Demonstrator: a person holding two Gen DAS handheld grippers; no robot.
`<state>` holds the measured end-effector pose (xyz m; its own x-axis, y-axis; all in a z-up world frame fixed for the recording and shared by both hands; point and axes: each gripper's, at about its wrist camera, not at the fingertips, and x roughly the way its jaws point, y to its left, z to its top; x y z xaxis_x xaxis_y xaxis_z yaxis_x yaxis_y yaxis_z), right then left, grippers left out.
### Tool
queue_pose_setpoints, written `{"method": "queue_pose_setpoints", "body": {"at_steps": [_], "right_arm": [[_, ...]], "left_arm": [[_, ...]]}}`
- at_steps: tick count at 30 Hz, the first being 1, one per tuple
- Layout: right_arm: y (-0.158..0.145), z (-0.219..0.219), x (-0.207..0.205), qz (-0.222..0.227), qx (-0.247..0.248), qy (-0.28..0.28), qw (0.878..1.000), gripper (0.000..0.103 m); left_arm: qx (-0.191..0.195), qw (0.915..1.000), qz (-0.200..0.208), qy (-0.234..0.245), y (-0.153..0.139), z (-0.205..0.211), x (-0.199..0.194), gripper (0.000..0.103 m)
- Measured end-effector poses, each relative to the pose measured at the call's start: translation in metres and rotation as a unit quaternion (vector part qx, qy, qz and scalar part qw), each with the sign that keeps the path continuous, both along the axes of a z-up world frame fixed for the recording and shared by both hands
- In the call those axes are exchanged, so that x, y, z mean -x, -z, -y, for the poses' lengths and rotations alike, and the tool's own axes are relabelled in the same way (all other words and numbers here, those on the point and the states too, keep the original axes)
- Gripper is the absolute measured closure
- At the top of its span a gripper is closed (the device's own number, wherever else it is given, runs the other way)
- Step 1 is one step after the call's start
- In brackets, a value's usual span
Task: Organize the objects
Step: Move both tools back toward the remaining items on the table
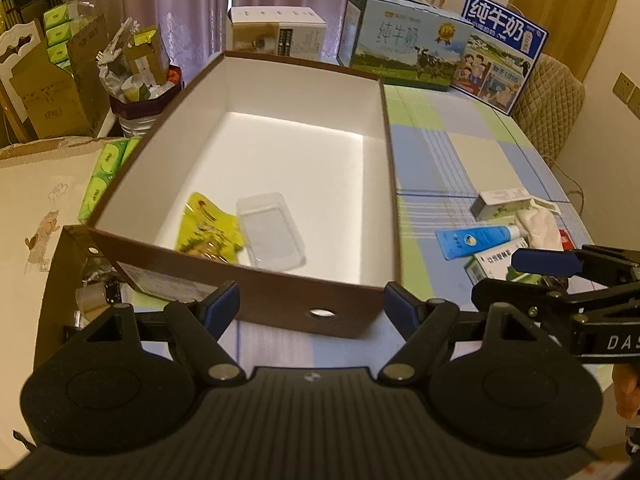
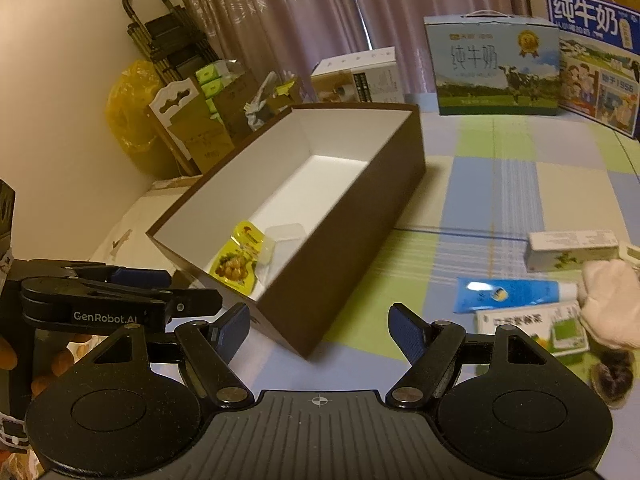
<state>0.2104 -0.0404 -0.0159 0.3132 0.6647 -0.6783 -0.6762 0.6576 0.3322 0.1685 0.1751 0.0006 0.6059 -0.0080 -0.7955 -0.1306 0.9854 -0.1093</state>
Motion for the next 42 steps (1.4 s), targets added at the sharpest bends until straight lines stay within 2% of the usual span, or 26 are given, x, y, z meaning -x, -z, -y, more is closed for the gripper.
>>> {"method": "queue_pose_setpoints", "body": {"at_steps": [24,31,42], "right_arm": [[0.020,0.111,-0.033,-0.042,0.030,0.002,0.999,0.029],[0.026,0.152,-0.044,-0.046,0.038,0.041,0.997,0.029],[0.035,0.217,-0.056,-0.040,0.053,0.128,0.990,0.029]], "left_arm": [[0.011,0.9997,-0.020,-0.003,0.015,0.113,-0.006,0.027],[0.015,0.9991,-0.028,0.027,0.025,0.150,-0.018,0.026],[0.012,0.9943,-0.027,0.102,0.048,0.201,-0.047,0.026]]}}
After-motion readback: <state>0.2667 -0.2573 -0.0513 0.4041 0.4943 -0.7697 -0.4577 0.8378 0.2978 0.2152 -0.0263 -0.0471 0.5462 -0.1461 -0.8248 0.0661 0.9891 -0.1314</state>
